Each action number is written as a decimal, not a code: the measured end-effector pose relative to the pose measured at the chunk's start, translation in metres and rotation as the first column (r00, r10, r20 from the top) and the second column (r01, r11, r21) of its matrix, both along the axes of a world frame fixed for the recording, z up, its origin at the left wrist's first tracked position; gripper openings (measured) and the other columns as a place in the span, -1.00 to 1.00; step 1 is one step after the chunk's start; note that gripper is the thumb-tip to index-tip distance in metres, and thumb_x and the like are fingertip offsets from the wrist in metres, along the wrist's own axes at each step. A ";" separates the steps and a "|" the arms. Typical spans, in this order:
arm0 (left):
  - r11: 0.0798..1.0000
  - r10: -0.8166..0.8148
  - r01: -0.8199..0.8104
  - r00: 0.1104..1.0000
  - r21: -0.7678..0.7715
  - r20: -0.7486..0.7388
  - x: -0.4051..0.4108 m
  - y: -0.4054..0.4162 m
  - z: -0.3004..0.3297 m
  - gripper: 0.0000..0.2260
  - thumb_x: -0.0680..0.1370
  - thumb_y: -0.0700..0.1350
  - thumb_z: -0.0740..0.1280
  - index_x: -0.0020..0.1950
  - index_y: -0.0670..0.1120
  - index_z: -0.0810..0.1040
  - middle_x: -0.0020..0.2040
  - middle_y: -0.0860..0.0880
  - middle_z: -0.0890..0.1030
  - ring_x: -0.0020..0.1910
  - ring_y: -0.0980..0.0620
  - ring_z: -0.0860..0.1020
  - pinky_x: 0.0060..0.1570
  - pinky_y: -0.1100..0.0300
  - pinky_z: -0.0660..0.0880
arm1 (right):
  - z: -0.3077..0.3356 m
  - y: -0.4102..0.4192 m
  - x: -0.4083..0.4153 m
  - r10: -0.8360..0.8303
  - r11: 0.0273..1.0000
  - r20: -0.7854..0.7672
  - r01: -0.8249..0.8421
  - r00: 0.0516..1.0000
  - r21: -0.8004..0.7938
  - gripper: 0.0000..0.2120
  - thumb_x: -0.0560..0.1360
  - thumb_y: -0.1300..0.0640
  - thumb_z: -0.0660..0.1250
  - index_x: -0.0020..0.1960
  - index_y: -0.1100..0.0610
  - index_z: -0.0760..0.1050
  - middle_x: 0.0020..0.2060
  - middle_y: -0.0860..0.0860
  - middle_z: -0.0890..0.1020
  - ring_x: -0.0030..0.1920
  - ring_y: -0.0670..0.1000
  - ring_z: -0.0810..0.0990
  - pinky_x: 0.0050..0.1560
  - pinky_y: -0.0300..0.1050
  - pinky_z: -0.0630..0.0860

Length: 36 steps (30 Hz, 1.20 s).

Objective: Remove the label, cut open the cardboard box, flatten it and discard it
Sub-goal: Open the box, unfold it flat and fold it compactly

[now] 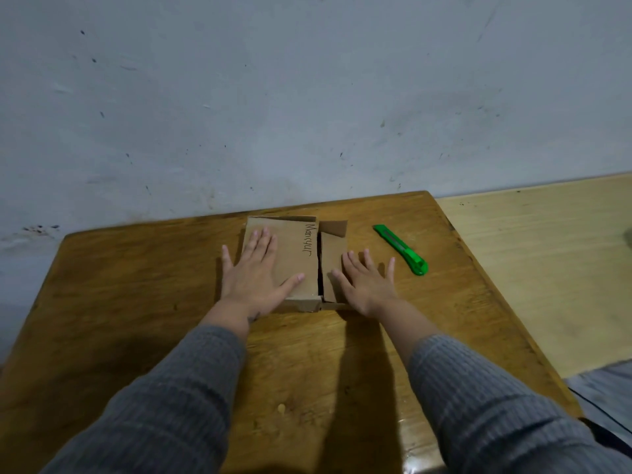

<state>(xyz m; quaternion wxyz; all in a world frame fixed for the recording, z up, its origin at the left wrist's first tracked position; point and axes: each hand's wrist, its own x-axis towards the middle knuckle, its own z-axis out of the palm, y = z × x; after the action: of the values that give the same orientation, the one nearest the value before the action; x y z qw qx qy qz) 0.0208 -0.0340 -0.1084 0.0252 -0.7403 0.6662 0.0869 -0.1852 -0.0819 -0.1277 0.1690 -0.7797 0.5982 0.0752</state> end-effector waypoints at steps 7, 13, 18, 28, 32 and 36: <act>0.998 0.055 -0.055 0.998 -0.016 0.001 -0.002 0.013 -0.001 -0.15 0.47 0.47 -0.11 0.58 -0.03 -0.22 0.58 0.02 -0.26 0.54 0.05 -0.27 0.45 -0.28 -0.21 | 0.019 0.007 0.026 0.030 0.982 0.083 -0.013 0.996 -0.189 -0.39 0.55 -0.25 0.03 0.52 0.01 0.09 0.51 0.04 0.20 0.49 0.11 0.09 0.43 0.14 0.09; 0.996 0.092 -0.091 0.995 -0.026 0.025 0.010 0.026 0.000 -0.18 0.49 0.45 -0.13 0.58 -0.02 -0.21 0.58 0.01 -0.26 0.55 0.04 -0.25 0.44 -0.30 -0.22 | 0.023 0.021 0.037 0.172 0.955 -0.053 -0.180 0.984 -0.234 -0.39 0.53 -0.25 0.09 0.47 0.04 0.21 0.49 0.03 0.23 0.43 0.10 0.17 0.35 0.10 0.23; 0.995 0.092 -0.090 0.995 -0.031 0.040 0.026 0.040 -0.001 -0.20 0.49 0.44 -0.17 0.58 -0.01 -0.22 0.57 0.02 -0.27 0.54 0.06 -0.25 0.44 -0.32 -0.21 | 0.018 0.033 0.046 0.160 0.974 -0.030 -0.163 0.987 -0.161 -0.34 0.50 -0.29 0.12 0.46 0.08 0.24 0.47 0.03 0.30 0.41 0.09 0.24 0.35 0.06 0.24; 0.996 0.094 -0.094 0.995 -0.009 0.030 0.029 0.043 -0.001 -0.18 0.48 0.45 -0.14 0.57 -0.02 -0.23 0.57 0.01 -0.28 0.54 0.04 -0.27 0.43 -0.33 -0.21 | 0.025 0.040 0.045 -0.002 0.999 0.366 0.016 0.931 -0.036 -0.43 0.57 0.00 0.14 0.51 -0.20 0.01 0.40 0.08 0.36 0.25 0.11 0.45 0.13 0.00 0.52; 0.996 0.092 -0.093 0.995 0.000 0.027 0.025 0.040 0.000 -0.15 0.47 0.47 -0.13 0.58 -0.03 -0.23 0.57 0.00 -0.29 0.54 0.03 -0.27 0.44 -0.31 -0.22 | 0.030 0.034 0.028 -0.010 0.983 0.253 0.055 0.967 -0.173 -0.48 0.57 0.08 0.18 0.50 -0.07 0.15 0.41 0.03 0.37 0.31 0.05 0.42 0.24 -0.01 0.46; 0.999 0.043 -0.043 0.999 0.008 0.023 0.020 0.031 0.000 -0.12 0.45 0.49 -0.12 0.58 -0.02 -0.23 0.57 0.01 -0.29 0.54 0.04 -0.27 0.44 -0.31 -0.21 | 0.019 0.029 0.000 0.042 0.969 -0.010 -0.043 0.999 -0.241 -0.38 0.52 -0.15 0.22 0.51 -0.01 0.14 0.56 0.01 0.00 0.53 0.12 0.00 0.48 0.16 0.02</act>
<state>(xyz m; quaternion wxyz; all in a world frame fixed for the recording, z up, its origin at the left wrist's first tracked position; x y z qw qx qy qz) 0.0409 -0.0026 -0.1082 0.0341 -0.7554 0.6492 0.0819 -0.1851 -0.0531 -0.1089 0.0698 -0.8070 0.5863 0.0072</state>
